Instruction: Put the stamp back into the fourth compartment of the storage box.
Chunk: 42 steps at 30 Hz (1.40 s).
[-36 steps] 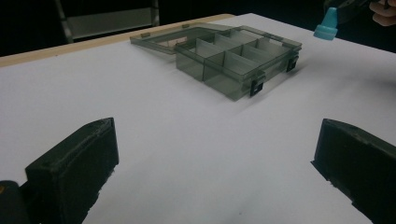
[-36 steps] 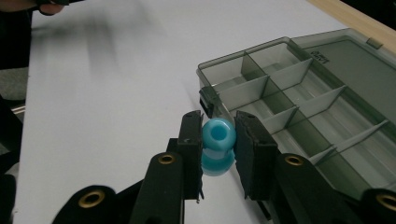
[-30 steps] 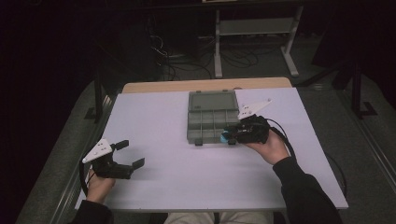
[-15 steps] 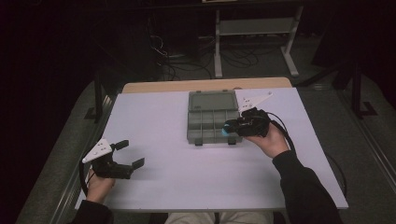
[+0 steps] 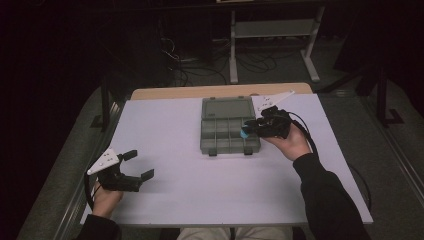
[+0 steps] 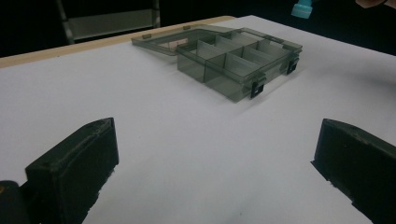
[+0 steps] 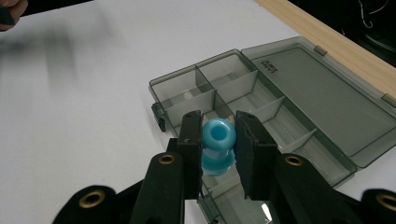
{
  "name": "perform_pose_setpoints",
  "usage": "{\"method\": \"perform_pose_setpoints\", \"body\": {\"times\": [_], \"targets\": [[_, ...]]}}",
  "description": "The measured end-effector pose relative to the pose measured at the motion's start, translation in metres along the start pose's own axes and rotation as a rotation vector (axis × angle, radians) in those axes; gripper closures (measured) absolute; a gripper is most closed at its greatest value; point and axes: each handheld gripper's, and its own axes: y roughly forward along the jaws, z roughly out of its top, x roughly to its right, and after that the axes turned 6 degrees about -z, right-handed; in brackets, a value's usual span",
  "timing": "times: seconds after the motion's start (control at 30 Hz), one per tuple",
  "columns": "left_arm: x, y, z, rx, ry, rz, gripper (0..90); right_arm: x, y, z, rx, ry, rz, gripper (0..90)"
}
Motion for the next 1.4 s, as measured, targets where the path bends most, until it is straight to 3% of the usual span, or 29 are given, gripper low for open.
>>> {"method": "perform_pose_setpoints", "body": {"times": [0.53, 0.87, 1.4], "targets": [[0.000, 0.001, 0.000, -0.003, 0.001, 0.000, 0.0, 0.021, 0.007, 0.001, -0.025, 0.029, -0.045, 71.4], [0.001, 0.002, 0.000, -0.010, 0.005, -0.002, 0.0, 0.035, 0.020, -0.004, -0.039, 0.061, -0.067, 71.4], [0.001, 0.002, 0.000, -0.012, 0.005, 0.000, 0.0, 0.054, 0.030, -0.012, -0.013, 0.120, -0.096, 71.4]]}}
